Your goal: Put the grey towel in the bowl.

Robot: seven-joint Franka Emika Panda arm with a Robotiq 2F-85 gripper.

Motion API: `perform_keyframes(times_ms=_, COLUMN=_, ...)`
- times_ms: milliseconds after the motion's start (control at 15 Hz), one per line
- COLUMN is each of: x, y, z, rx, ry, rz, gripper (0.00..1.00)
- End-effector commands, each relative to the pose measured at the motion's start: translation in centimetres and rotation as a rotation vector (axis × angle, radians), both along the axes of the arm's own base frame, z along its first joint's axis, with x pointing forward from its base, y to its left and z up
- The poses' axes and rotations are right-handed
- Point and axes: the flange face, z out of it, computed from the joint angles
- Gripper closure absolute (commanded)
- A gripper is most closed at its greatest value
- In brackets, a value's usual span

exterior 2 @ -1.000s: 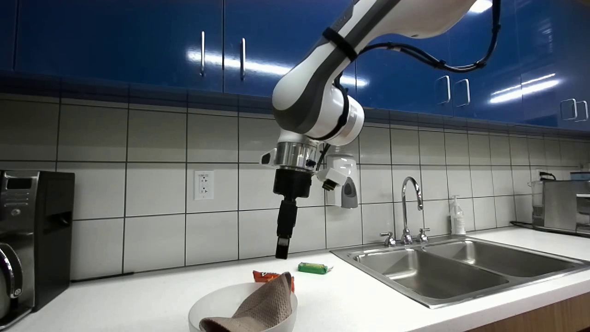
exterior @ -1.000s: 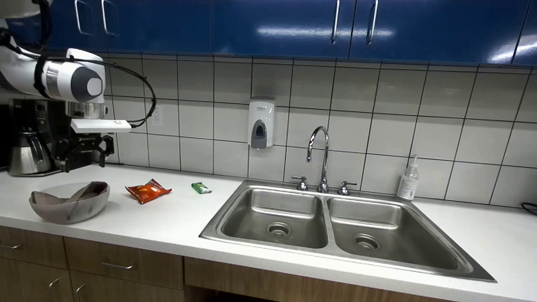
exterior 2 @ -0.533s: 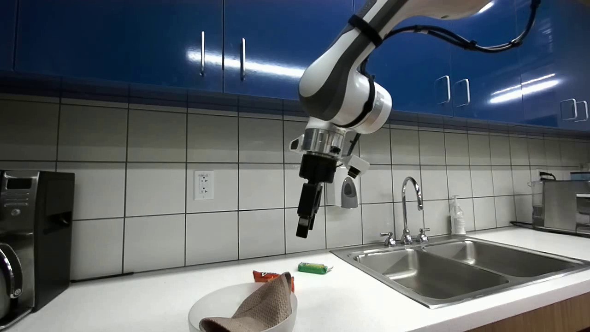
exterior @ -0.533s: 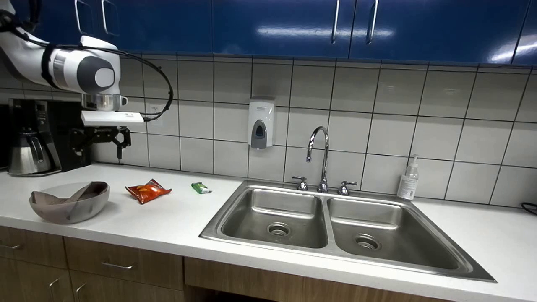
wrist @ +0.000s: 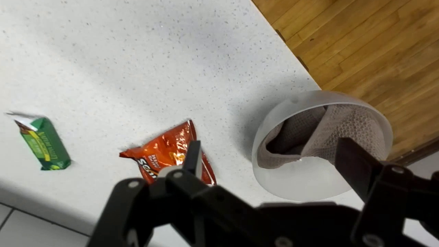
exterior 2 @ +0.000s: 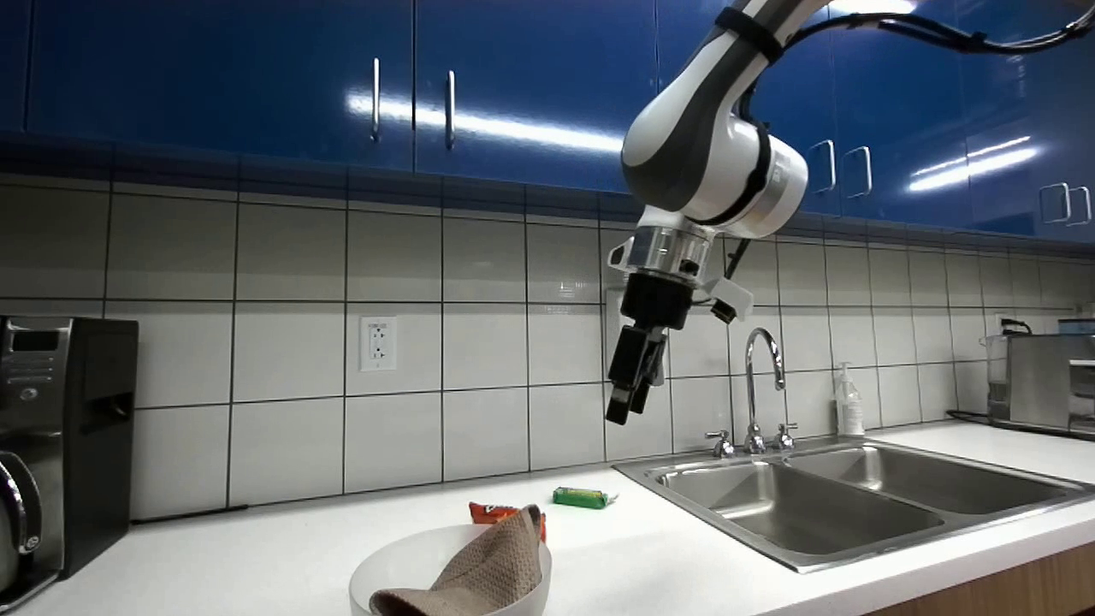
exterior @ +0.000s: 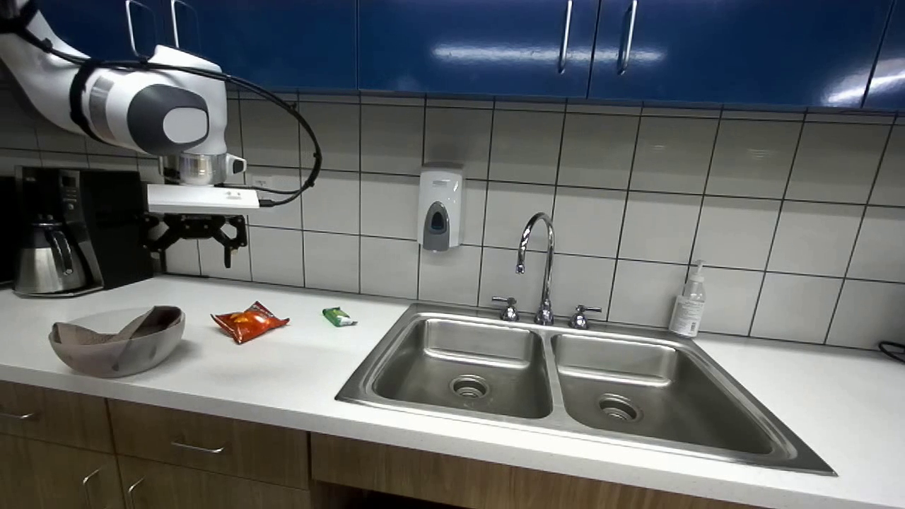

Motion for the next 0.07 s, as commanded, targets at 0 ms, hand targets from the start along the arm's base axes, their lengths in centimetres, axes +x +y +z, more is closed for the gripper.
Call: perform_keyframes(times_ms=0, x=-0.22, y=-0.49, z=0.09, rx=0.0, ry=0.0, rz=-0.01, gripper=0.0)
